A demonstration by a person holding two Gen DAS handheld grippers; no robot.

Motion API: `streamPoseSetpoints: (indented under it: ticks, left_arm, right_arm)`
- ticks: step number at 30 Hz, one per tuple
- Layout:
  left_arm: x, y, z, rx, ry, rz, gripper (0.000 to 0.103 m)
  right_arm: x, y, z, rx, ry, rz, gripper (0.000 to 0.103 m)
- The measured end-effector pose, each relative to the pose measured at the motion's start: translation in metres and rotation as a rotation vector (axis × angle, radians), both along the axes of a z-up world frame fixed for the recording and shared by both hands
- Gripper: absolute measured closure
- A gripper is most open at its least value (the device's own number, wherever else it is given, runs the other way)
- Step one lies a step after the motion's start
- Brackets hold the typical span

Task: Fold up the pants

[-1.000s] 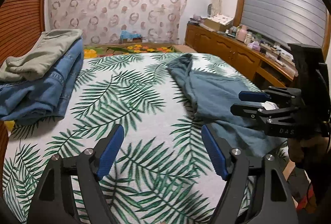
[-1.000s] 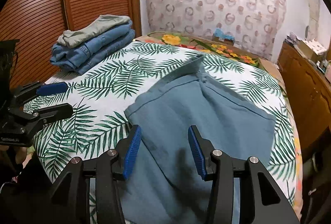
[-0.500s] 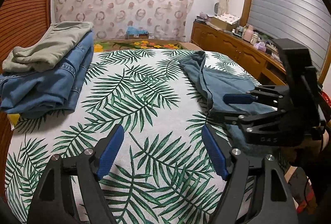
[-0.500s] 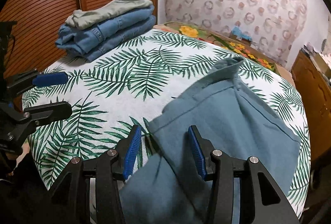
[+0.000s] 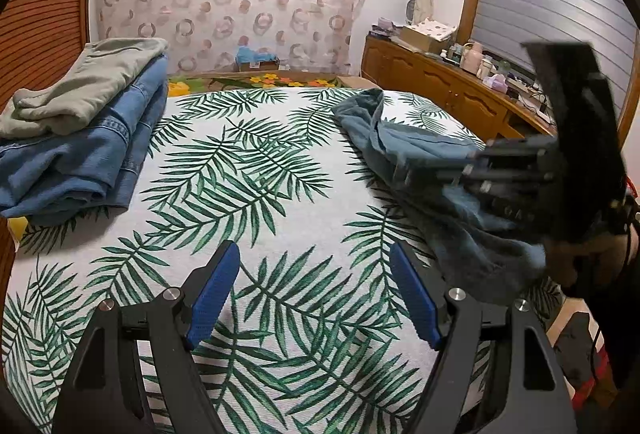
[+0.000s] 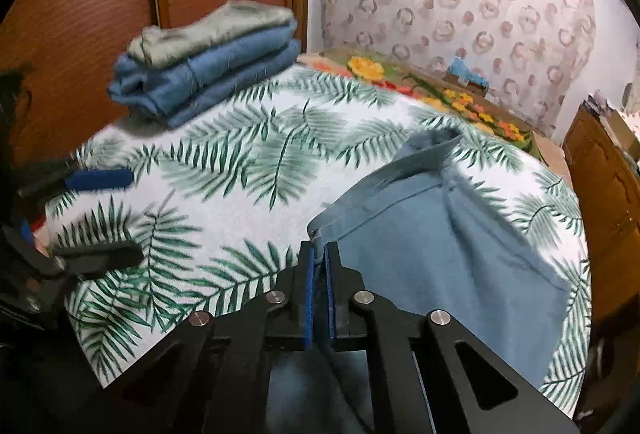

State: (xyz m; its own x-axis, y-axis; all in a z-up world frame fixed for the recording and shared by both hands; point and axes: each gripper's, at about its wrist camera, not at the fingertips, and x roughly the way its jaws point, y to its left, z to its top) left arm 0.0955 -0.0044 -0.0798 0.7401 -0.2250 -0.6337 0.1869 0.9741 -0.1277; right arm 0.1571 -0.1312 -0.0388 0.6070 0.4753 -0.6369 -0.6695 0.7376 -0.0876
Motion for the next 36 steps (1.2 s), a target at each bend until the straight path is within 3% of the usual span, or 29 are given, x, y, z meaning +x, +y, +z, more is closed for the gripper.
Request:
streamPoseSetpoints:
  ticks: [5, 12, 21, 36]
  left_arm:
    - [-0.001, -0.006, 0.000, 0.002, -0.001, -0.012, 0.025]
    - [-0.003, -0.014, -0.001, 0.009, 0.002, -0.032, 0.025]
    - [-0.004, -0.016, -0.001, 0.008, 0.002, -0.035, 0.025]
    - [-0.006, -0.019, -0.002, 0.014, 0.005, -0.037, 0.025]
  right_arm:
    - [0.007, -0.029, 0.020, 0.039, -0.040, -0.069, 0.100]
    - [0.022, -0.063, 0.032, 0.017, -0.081, -0.165, 0.100]
    - [0.059, -0.084, 0.025, 0.007, -0.042, -0.292, 0.100]
    - [0.072, -0.100, 0.025, 0.001, -0.046, -0.404, 0.100]
